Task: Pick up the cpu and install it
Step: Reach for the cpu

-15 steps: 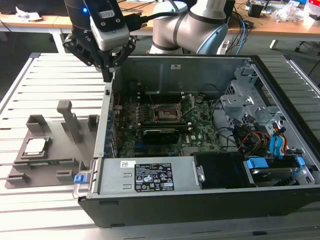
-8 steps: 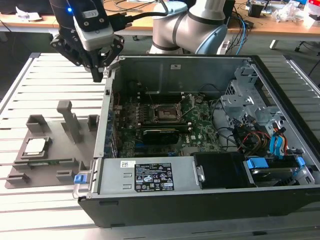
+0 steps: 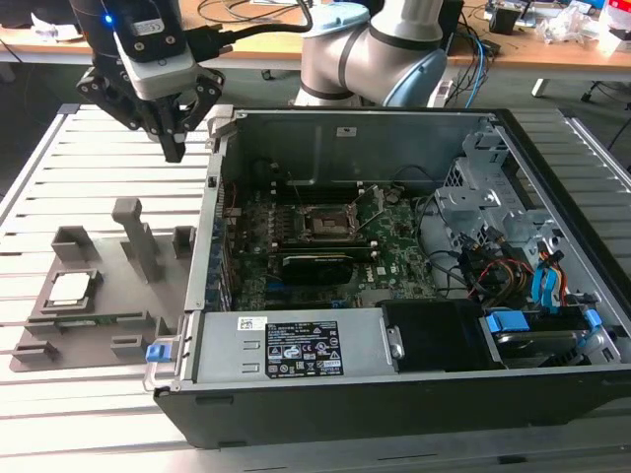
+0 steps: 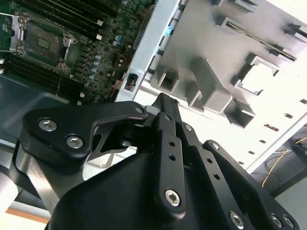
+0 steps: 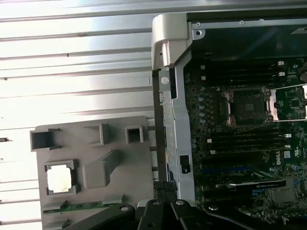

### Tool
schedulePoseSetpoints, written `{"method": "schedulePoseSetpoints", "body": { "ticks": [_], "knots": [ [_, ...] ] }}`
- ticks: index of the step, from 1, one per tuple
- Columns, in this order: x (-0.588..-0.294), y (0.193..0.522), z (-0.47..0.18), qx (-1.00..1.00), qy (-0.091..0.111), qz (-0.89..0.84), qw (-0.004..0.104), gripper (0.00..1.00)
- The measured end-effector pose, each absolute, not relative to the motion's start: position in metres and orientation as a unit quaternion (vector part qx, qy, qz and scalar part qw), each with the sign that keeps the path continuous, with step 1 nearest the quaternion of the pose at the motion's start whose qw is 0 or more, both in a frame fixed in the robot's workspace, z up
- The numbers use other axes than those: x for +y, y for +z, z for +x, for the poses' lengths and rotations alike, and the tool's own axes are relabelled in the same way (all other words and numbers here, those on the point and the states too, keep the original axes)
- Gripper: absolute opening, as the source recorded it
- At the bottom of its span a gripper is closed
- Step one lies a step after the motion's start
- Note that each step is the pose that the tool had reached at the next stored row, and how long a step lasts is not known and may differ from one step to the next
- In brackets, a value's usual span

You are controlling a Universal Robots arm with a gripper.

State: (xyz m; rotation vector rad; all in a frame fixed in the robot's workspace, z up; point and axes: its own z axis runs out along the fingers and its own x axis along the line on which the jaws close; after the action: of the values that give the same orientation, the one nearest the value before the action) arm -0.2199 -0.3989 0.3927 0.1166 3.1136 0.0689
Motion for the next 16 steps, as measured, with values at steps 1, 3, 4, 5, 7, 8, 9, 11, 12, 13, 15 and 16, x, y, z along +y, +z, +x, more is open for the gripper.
{"method": "schedulePoseSetpoints", "body": {
  "ticks": [1,3,4,5,7,8,9,11,12,13,15,16],
  "knots": [
    [-0.399,0.393,-0.222,0.999,0.022,0.037,0.012,0.11],
    [-0.399,0.393,-0.225,0.999,0.022,0.037,0.012,0.11],
    [-0.399,0.393,-0.226,0.999,0.022,0.037,0.013,0.11],
    [-0.399,0.393,-0.227,0.999,0.022,0.037,0.013,0.11],
    [-0.399,0.393,-0.227,0.999,0.022,0.037,0.012,0.11],
    [-0.399,0.393,-0.227,0.999,0.022,0.037,0.012,0.11],
    [-0.399,0.393,-0.228,0.999,0.022,0.037,0.012,0.11],
    [-0.399,0.393,-0.231,0.999,0.022,0.037,0.012,0.11],
    [-0.399,0.393,-0.232,0.999,0.022,0.037,0.013,0.11],
    [-0.399,0.393,-0.233,0.999,0.022,0.037,0.012,0.11],
    [-0.399,0.393,-0.238,0.999,0.022,0.037,0.013,0.11],
    [-0.399,0.393,-0.239,0.999,0.022,0.037,0.012,0.11]
  ]
}}
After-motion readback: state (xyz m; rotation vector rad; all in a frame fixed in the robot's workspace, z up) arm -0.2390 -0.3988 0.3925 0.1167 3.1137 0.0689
